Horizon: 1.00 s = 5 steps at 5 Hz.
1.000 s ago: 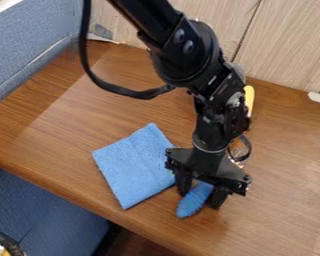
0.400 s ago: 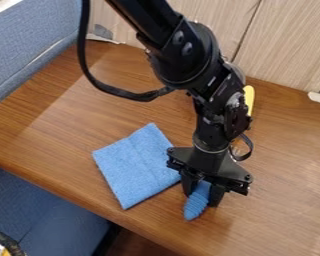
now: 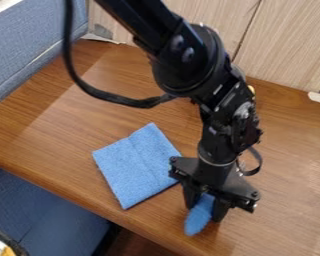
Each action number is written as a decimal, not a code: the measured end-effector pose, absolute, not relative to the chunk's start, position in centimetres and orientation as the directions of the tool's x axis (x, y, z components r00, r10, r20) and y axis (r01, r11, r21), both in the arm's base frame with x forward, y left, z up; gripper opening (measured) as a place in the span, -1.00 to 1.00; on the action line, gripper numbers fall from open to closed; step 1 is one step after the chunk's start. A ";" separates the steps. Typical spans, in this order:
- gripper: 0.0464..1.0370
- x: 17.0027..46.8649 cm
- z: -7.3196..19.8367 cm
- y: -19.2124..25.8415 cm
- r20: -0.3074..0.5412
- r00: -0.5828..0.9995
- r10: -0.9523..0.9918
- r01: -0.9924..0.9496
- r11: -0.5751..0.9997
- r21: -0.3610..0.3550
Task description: Mueve el tenedor azul a la parte superior izquierda de la mesa.
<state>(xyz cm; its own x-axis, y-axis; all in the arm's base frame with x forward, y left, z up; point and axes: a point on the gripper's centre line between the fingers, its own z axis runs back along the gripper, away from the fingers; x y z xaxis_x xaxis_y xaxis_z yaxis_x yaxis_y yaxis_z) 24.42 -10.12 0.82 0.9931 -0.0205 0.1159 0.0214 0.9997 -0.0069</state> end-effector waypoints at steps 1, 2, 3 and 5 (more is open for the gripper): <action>-0.16 24.3 3.5 -9.9 0.186 0.983 -0.006 0.011 1.000 -0.024; -0.16 25.2 6.4 -8.1 0.259 0.965 0.050 -0.037 0.998 -0.055; -0.16 27.2 8.2 -4.4 0.293 0.941 0.169 -0.157 0.986 -0.064; -0.16 32.2 9.6 2.0 0.320 0.886 0.335 -0.340 0.939 -0.044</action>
<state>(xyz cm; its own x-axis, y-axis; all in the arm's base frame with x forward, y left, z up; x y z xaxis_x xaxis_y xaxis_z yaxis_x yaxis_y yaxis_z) 32.25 2.02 9.64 0.8860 0.3354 0.3201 -0.3397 0.9395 -0.0442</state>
